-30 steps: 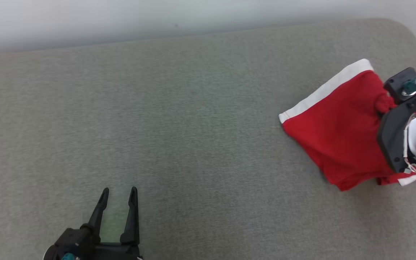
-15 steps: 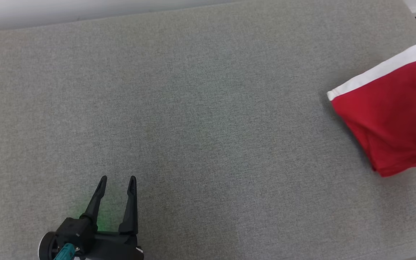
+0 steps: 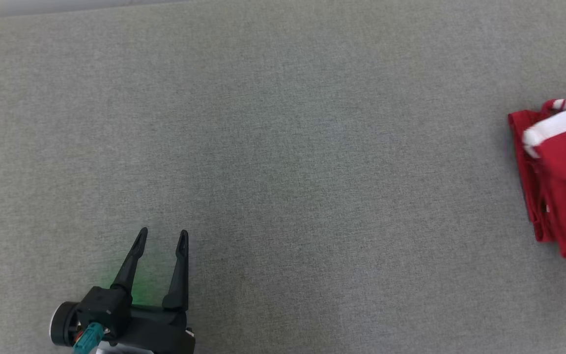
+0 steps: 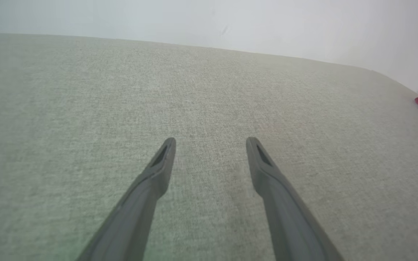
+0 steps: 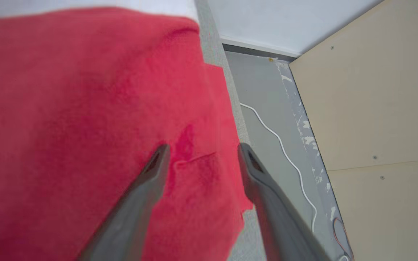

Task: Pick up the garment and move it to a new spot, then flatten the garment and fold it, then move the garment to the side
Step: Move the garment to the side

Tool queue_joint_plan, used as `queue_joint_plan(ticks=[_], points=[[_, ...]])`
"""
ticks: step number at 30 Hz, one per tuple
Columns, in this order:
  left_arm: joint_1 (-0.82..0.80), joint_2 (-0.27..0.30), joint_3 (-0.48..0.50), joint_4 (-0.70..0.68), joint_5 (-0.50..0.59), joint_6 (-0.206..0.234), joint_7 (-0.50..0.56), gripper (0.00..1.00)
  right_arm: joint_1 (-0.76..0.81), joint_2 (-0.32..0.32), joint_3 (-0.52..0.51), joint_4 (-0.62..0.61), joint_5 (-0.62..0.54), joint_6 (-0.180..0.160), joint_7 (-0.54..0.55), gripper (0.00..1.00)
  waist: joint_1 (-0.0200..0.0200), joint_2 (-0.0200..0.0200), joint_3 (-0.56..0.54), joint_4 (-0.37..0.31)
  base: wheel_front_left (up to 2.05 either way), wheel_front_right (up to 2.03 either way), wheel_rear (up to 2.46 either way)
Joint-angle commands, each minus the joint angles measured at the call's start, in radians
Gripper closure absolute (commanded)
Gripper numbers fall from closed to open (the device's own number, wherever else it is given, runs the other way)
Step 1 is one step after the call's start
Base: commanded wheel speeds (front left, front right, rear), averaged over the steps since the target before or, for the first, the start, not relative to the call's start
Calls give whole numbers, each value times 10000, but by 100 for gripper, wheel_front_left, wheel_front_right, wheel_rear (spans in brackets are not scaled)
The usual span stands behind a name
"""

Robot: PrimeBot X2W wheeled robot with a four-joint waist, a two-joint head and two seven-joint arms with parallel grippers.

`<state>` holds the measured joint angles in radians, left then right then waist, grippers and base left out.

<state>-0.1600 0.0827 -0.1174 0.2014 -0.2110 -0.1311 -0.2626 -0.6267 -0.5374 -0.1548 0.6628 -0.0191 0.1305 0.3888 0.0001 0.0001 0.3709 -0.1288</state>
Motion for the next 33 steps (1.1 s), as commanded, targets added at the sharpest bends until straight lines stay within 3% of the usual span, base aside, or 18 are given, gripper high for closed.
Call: queue_joint_plan(ticks=[1, 6, 11, 22, 33], points=[[-28, 31, 41, -18, 172, 18, -26, 0, 154, 119, -293, 104, -226, 2, -185, 0, -1, -1, -91, 92, 0, 0, 0], [181, -67, 267, 29, 120, 53, -24, 0, 387, 761, -914, 60, -398, 2, -1069, 0, -1, -1, -531, 218, 0, 0, 0], [482, -163, 412, 165, 27, 71, -24, 0, 976, 1424, -877, -458, 8, 2, -1875, 0, -1, -1, -1246, 262, 0, 0, 0], [1429, -309, 955, 182, -332, 455, -24, 0, 3261, 2555, -194, -2968, 1175, 2, -3159, 0, -1, -1, -2800, 493, 0, 0, 0], [2082, -327, 1296, 578, -619, 732, -26, 0, 6036, 4278, -17, -5099, 1375, 2, -4111, 0, -1, -1, -3821, 722, 0, 0, 0]])
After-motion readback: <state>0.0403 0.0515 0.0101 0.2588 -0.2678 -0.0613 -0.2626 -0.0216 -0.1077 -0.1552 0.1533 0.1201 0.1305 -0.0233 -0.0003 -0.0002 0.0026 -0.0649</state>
